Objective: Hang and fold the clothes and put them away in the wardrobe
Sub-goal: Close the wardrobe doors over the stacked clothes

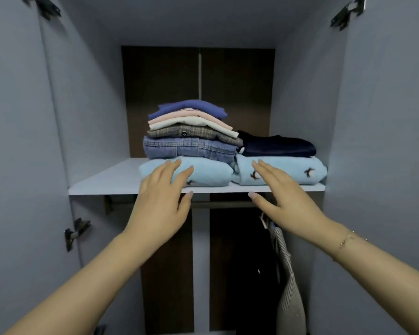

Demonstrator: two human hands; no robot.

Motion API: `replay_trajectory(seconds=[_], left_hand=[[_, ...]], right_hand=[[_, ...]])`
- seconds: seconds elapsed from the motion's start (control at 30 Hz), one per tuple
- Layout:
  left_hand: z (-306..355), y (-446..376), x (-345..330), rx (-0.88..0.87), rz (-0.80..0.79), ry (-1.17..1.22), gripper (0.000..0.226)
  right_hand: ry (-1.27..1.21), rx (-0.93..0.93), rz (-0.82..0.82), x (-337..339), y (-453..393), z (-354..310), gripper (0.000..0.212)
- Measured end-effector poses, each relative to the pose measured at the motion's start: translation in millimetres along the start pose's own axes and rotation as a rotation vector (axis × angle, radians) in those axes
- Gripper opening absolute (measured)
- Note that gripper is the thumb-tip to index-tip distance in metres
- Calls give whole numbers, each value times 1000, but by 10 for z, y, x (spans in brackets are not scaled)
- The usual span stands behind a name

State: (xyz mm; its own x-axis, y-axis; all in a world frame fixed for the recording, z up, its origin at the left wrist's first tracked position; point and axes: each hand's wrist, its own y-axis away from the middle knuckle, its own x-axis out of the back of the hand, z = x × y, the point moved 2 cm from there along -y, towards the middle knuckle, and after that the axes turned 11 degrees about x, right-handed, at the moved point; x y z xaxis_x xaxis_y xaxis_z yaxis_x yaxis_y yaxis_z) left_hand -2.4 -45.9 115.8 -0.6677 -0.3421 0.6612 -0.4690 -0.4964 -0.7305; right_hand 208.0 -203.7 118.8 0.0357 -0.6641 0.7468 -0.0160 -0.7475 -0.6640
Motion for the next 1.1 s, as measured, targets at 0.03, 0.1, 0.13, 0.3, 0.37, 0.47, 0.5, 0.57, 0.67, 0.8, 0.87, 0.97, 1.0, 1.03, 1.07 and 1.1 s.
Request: replay_trajectory(seconds=[0.03, 0.1, 0.13, 0.3, 0.37, 0.47, 0.5, 0.57, 0.67, 0.8, 0.87, 0.97, 1.0, 1.03, 1.07, 1.1], left_hand=[[58, 132, -12, -3, -12, -20, 51], [206, 364, -24, -15, -49, -72, 52], [291, 458, -26, -25, -64, -97, 53], [823, 928, 65, 17, -48, -141, 55], [1145, 1151, 88, 59, -65, -114, 56], [1659, 1468, 73, 62, -111, -109, 57], [1803, 1556, 76, 62, -127, -113, 57], [2014, 1707, 97, 78, -150, -116, 57], [2234, 1855, 136, 112, -168, -113, 57], [2497, 1946, 146, 129, -201, -85, 58], [2615, 1990, 138, 108, -218, -76, 58], [2680, 2011, 138, 85, -240, -79, 58], [2662, 2007, 143, 87, -246, -79, 58], [2628, 2003, 151, 93, -248, -81, 57], [2589, 1999, 160, 99, -247, -85, 57], [2541, 2004, 172, 105, -246, -90, 56]], right_hand=[[-33, -15, -29, -7, 107, -24, 69], [-86, -28, -70, 17, 295, -73, 70], [-94, -24, -76, 57, 386, -97, 70], [-163, -9, -23, 356, 1084, -155, 65], [-270, -49, -30, 506, 1440, -135, 64], [-265, -45, -26, 744, 1946, -74, 62], [-257, -37, 10, 842, 2096, -60, 61], [-247, -17, 133, 1048, 2364, -40, 58], [-123, 59, 380, 1341, 2660, 54, 53], [-43, 16, 608, 1431, 2901, 323, 65], [-321, -169, 606, 1325, 2974, 413, 74], [-552, -334, 622, 1126, 2993, 420, 59], [-544, -344, 659, 1080, 2989, 394, 51], [-545, -348, 693, 1049, 2979, 353, 47], [-565, -348, 704, 1028, 2958, 315, 47], [-583, -351, 692, 1002, 2938, 276, 49]])
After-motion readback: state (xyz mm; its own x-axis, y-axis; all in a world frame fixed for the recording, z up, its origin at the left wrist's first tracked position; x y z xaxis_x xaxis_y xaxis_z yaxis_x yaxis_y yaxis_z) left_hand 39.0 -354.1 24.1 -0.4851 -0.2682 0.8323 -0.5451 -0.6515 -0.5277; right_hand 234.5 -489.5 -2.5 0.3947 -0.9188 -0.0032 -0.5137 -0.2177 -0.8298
